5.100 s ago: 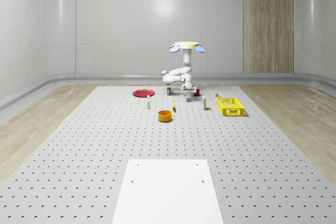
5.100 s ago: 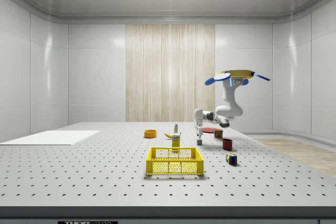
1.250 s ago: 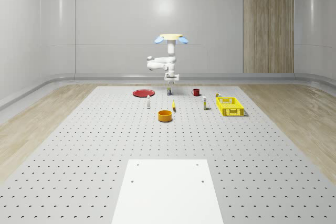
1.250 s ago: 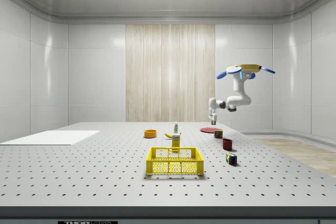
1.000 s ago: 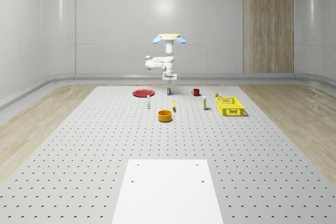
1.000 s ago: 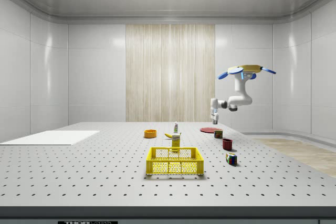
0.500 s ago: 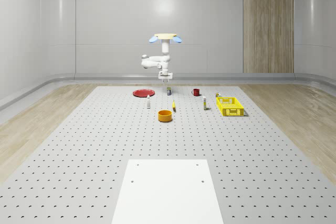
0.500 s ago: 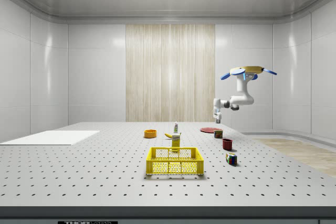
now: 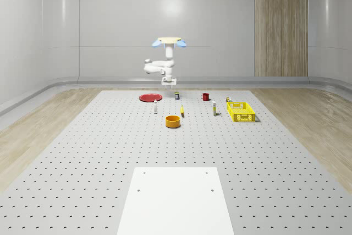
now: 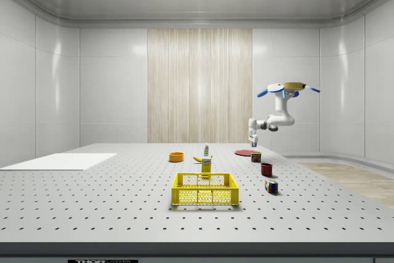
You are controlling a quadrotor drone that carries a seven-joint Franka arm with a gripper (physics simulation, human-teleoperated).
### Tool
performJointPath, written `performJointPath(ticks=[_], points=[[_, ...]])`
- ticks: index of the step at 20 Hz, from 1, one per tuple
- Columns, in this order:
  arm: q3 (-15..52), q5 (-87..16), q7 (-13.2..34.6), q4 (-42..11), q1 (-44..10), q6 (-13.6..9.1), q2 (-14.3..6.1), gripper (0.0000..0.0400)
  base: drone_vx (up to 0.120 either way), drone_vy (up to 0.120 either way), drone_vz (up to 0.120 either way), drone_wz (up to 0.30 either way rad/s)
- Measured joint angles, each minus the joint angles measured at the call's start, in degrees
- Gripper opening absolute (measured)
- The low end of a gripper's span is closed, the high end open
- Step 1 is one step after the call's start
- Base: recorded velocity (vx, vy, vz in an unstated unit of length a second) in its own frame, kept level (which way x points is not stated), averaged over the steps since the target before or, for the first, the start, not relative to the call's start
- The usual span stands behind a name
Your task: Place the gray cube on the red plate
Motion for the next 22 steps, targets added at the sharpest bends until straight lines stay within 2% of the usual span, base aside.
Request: performJointPath(ticks=[3,6,10,13,17,22], points=[[0.0,0.1,0.0,0.0,-0.1,0.3,-0.3,0.0250,0.000,-0.120,-0.107,0.000],[0.1,0.2,0.1,0.0,-0.1,0.5,-0.5,0.0250,0.000,-0.120,0.000,0.000],[0.1,0.4,0.1,0.0,-0.2,0.8,-0.9,0.0250,-0.100,-0.120,0.000,0.000],[0.2,0.4,0.2,0.0,-0.2,1.0,-1.1,0.0250,0.000,-0.120,-0.013,0.000],[0.2,0.6,0.2,0.1,-0.3,1.3,-1.4,0.0250,0.000,-0.120,-0.120,0.000],[0.3,0.7,0.3,0.1,-0.3,1.6,-1.7,0.0250,0.000,-0.120,-0.056,0.000]])
